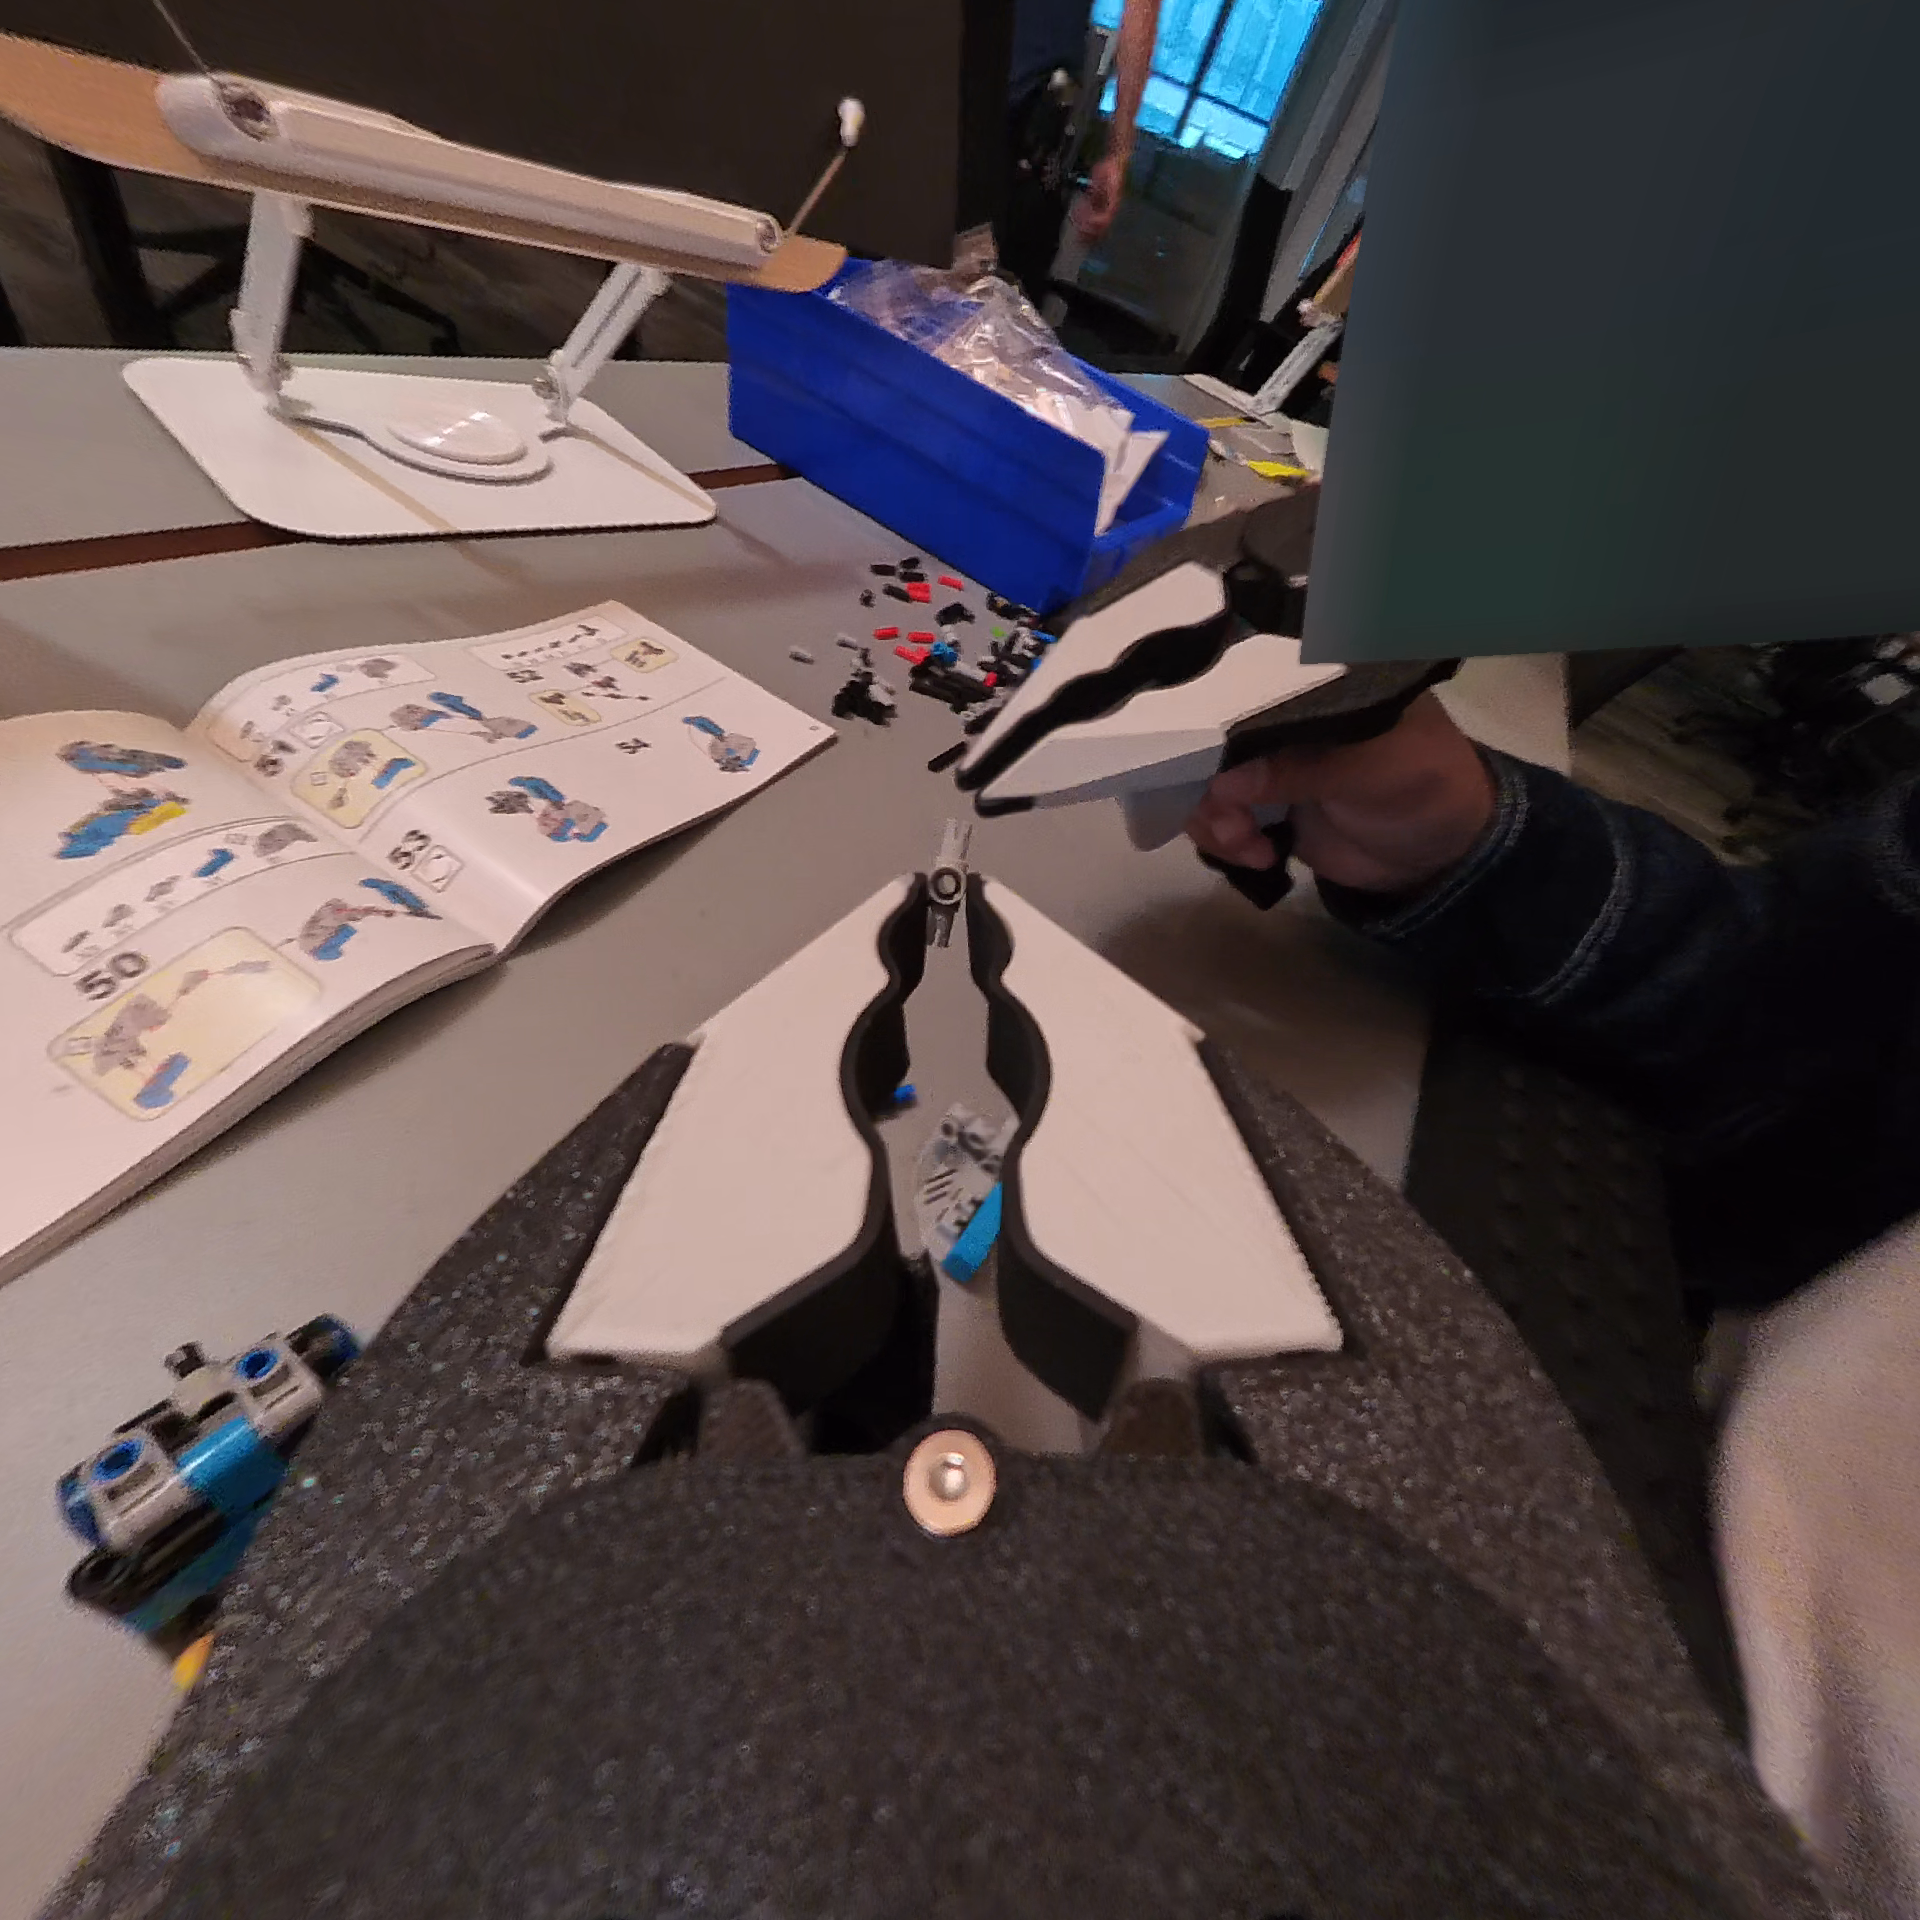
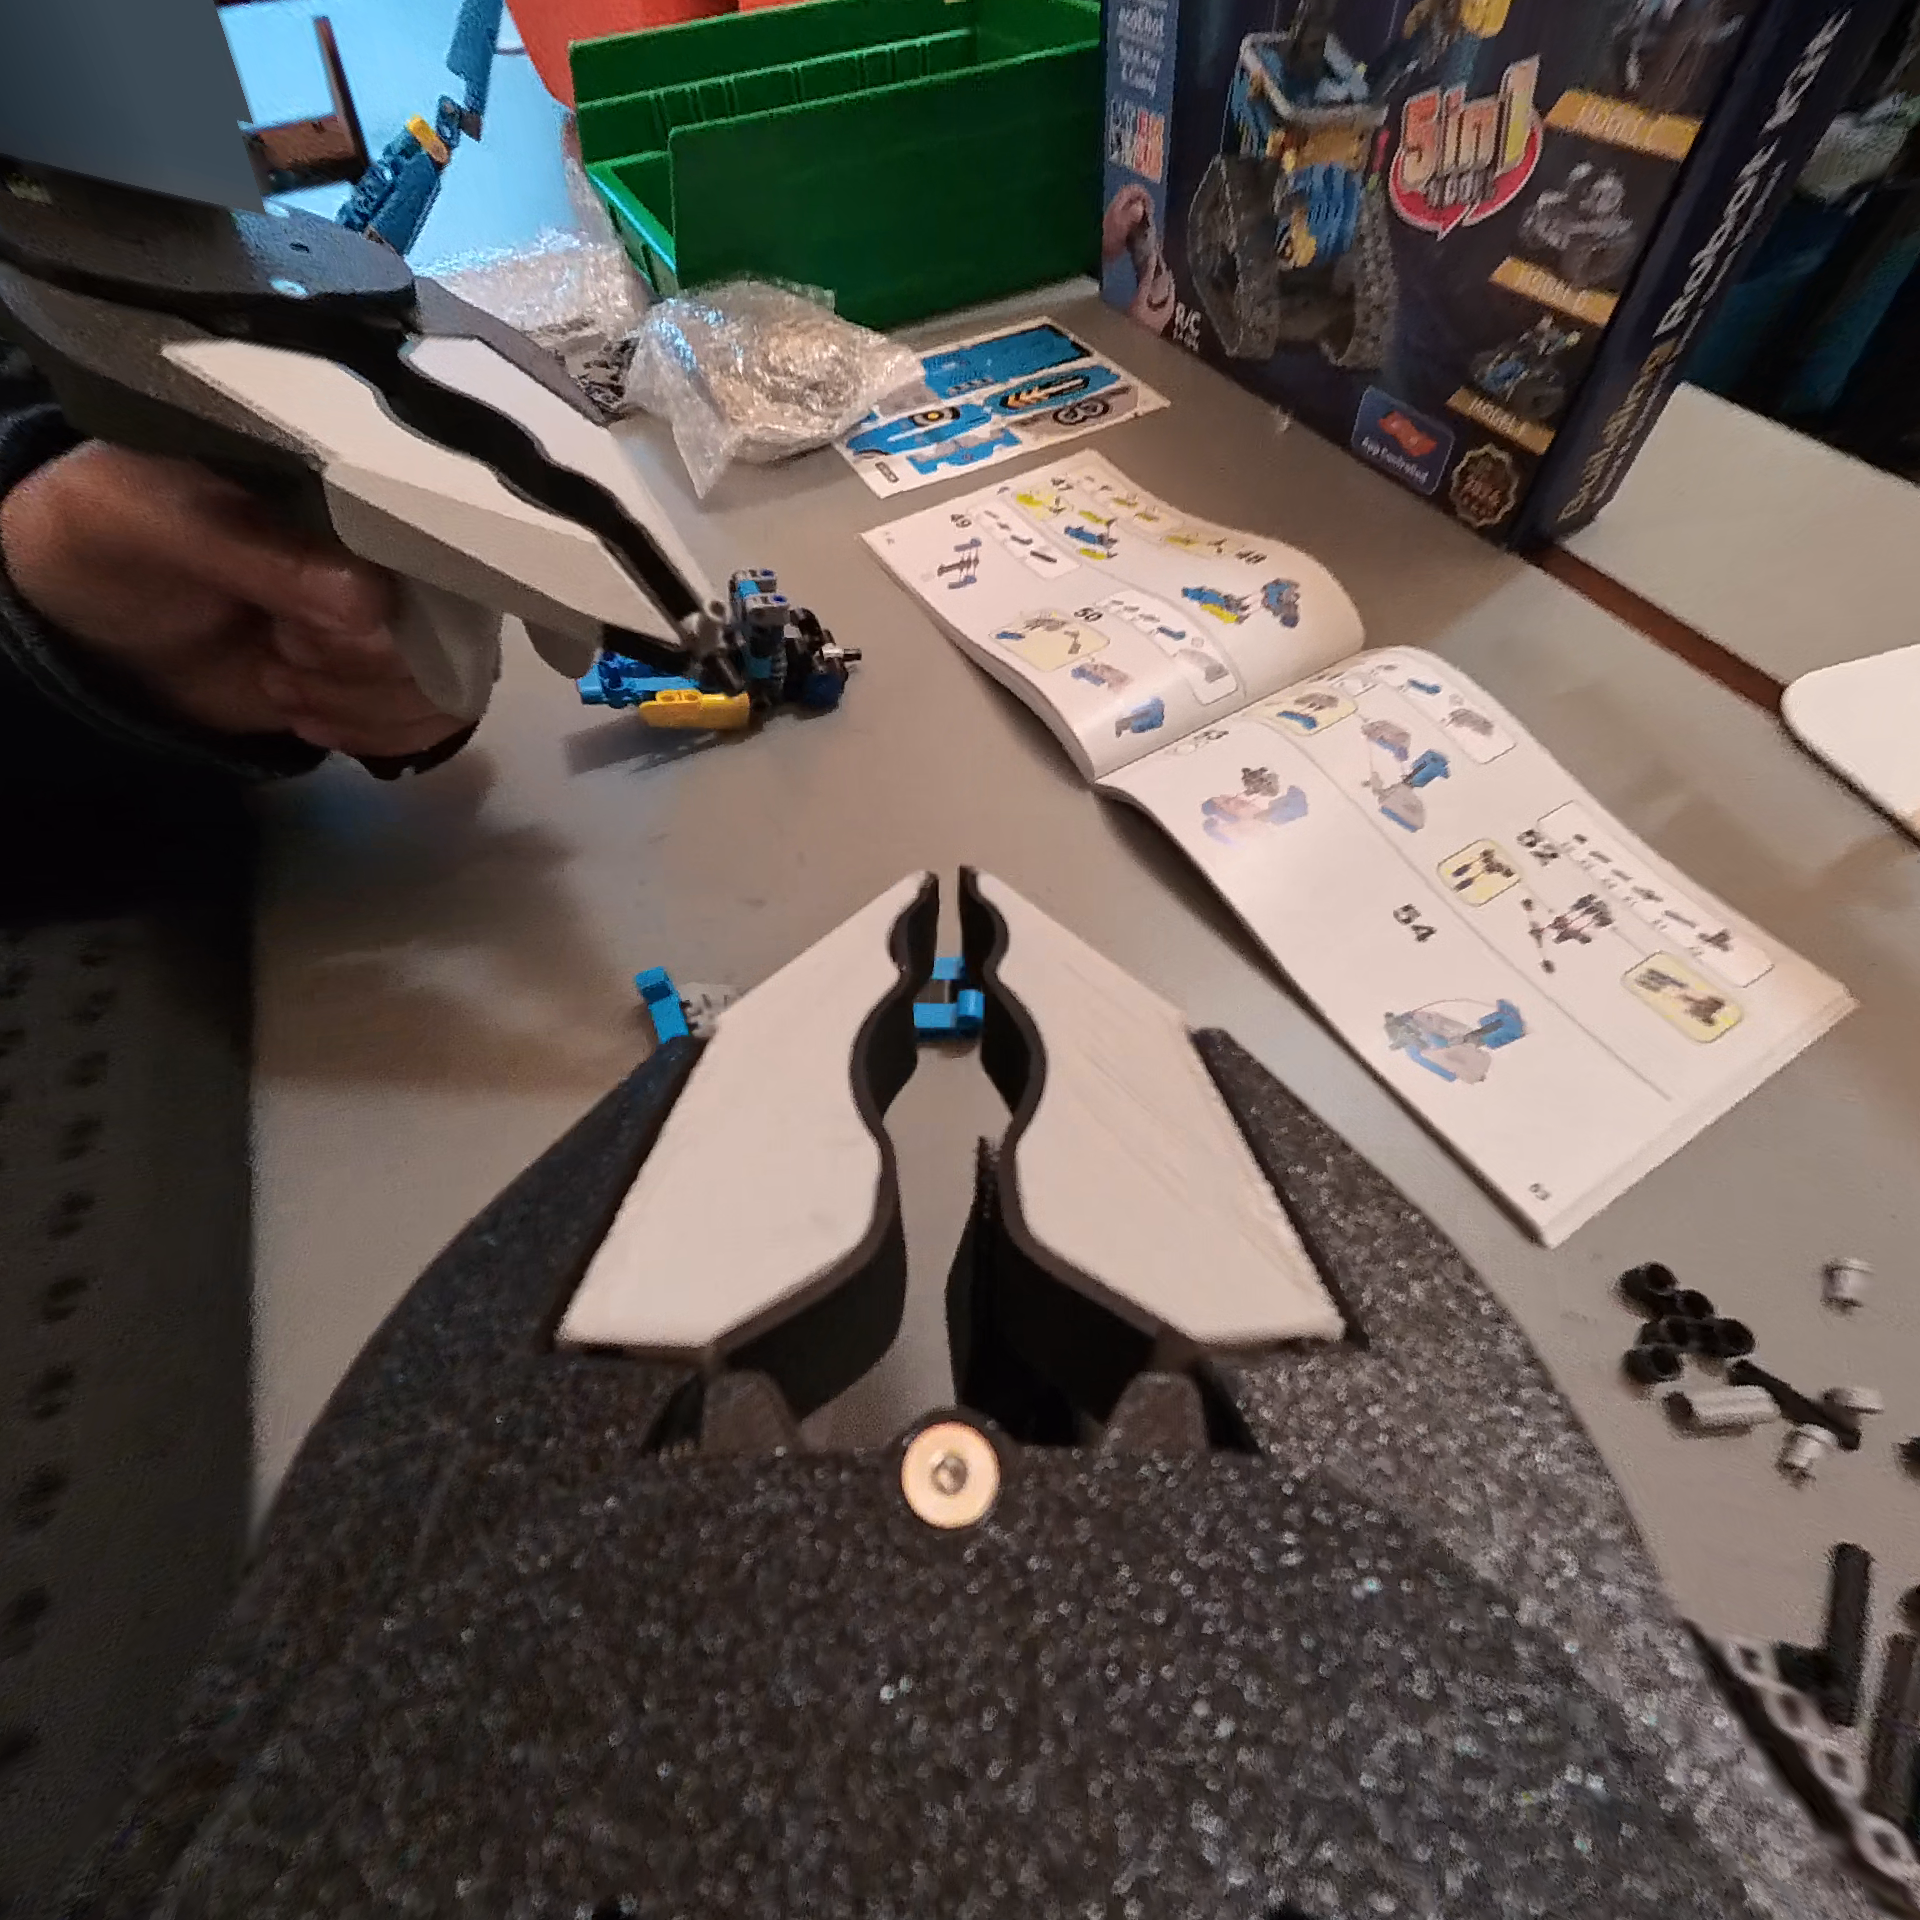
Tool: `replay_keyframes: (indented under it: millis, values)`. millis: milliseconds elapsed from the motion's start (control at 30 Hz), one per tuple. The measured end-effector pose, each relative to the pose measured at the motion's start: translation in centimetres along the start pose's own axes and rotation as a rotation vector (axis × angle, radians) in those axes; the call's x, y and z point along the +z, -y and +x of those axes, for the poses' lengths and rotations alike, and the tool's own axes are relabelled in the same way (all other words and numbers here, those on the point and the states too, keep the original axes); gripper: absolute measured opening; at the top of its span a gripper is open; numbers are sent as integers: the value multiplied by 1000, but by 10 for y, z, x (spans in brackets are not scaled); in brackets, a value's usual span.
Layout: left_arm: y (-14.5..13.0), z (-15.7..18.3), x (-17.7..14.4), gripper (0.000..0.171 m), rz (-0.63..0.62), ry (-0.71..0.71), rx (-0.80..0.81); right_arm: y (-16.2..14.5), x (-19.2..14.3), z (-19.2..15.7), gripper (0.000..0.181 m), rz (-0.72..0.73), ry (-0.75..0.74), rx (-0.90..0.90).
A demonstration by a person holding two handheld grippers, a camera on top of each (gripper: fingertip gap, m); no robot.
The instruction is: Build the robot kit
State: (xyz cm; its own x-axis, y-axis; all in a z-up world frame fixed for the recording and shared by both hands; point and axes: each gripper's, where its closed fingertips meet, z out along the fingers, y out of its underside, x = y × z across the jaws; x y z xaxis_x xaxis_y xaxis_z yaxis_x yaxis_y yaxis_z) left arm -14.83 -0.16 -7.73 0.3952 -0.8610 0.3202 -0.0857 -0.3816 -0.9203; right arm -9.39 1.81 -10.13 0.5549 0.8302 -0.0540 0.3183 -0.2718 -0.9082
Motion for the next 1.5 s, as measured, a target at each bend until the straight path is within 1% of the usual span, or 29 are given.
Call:
replay_keyframes:
  millis: [133,300,400,567,867,967,1067,1133,1167,1300,1433,1500]
  values:
    - [0,2,2,7,0,-53,-63,-1,3,-3,8,13,73,115]
    - [-2,2,3,7,-11,-91,-131,-7,5,-2,11,3,115,180]
    - [-4,4,4,7,-17,-110,-149,-11,7,-1,11,-6,131,201]
    - [-7,0,4,7,-31,-91,-146,-12,8,-3,12,-6,157,233]
    - [-8,-2,3,7,-32,-93,-169,-13,8,-5,12,-14,159,224]
    - [-12,0,5,7,-52,-92,-153,-11,8,-10,12,-1,183,224]
    - [-18,6,8,7,-89,-93,-92,2,5,-27,16,63,290,237]
    - [-21,13,10,7,-110,-105,-37,10,3,-38,24,103,365,262]
    - [-23,16,11,7,-119,-104,-8,11,3,-43,24,109,397,272]
    - [-29,25,14,7,-147,-106,81,16,-1,-56,21,130,470,256]
    - [-30,39,13,7,-153,-176,67,10,0,-66,14,98,465,140]
    - [-32,43,12,7,-164,-211,39,8,-3,-73,8,83,484,85]
